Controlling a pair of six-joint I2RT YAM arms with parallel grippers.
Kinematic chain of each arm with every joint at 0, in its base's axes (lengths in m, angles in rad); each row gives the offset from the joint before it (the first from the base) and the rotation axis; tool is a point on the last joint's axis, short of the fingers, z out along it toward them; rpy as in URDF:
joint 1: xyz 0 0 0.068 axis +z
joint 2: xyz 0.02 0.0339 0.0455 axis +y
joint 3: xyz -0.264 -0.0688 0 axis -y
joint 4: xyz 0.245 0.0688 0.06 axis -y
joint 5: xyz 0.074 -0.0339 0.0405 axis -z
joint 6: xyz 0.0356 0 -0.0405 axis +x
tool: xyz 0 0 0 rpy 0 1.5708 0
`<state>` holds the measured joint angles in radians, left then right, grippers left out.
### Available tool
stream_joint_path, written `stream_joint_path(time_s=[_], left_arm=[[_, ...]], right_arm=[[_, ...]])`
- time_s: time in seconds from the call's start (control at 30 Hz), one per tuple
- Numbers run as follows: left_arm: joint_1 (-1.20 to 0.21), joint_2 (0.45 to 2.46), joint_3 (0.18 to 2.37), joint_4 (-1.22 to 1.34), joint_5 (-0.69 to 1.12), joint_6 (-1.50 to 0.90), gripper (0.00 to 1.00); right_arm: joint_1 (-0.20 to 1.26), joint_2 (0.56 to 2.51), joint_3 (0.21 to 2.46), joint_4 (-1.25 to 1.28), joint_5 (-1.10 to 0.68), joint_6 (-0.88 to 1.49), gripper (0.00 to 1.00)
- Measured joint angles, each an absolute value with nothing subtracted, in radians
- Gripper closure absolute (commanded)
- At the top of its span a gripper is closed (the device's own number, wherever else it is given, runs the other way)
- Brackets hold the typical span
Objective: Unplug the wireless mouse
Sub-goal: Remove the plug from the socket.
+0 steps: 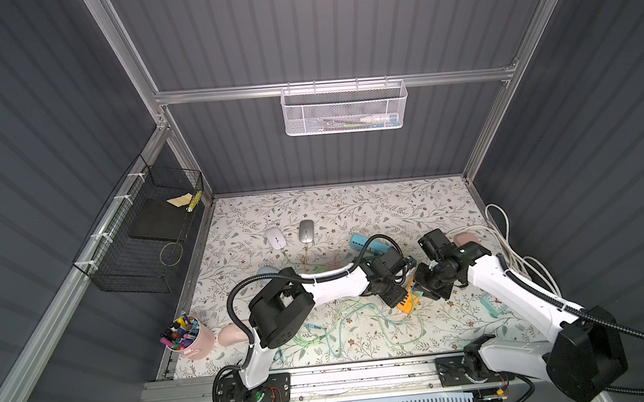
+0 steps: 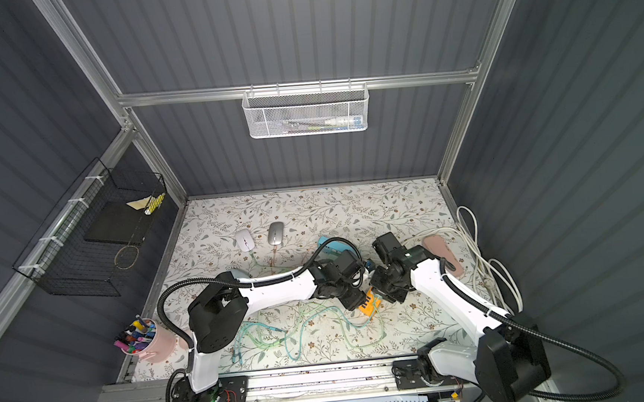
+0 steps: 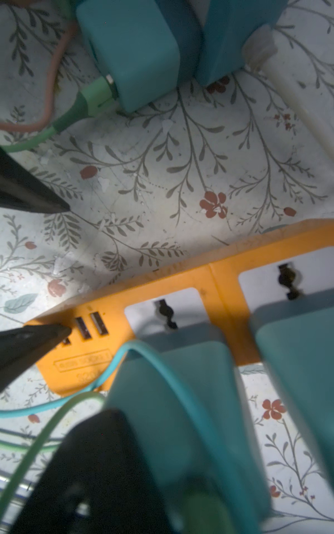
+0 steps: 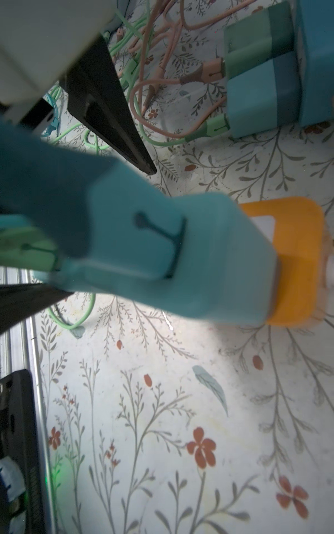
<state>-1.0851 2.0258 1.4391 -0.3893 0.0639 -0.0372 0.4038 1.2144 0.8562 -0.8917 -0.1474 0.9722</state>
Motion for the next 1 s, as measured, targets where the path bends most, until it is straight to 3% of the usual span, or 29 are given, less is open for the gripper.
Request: stream_joint_path(time_s=[0.2, 1.0], left_arm=[[-1.084, 2.023, 1.439, -0.419, 0.075, -0.039, 0.3], [-1.073, 2.051, 1.457, -0.443, 0.204, -0.063, 0.33]], right_arm=[[0.4, 1.21, 0.804, -0.831, -0.165, 0.986, 1.0], [0.397, 1.219, 0.785, -0.796, -0.198, 0.987, 1.0]])
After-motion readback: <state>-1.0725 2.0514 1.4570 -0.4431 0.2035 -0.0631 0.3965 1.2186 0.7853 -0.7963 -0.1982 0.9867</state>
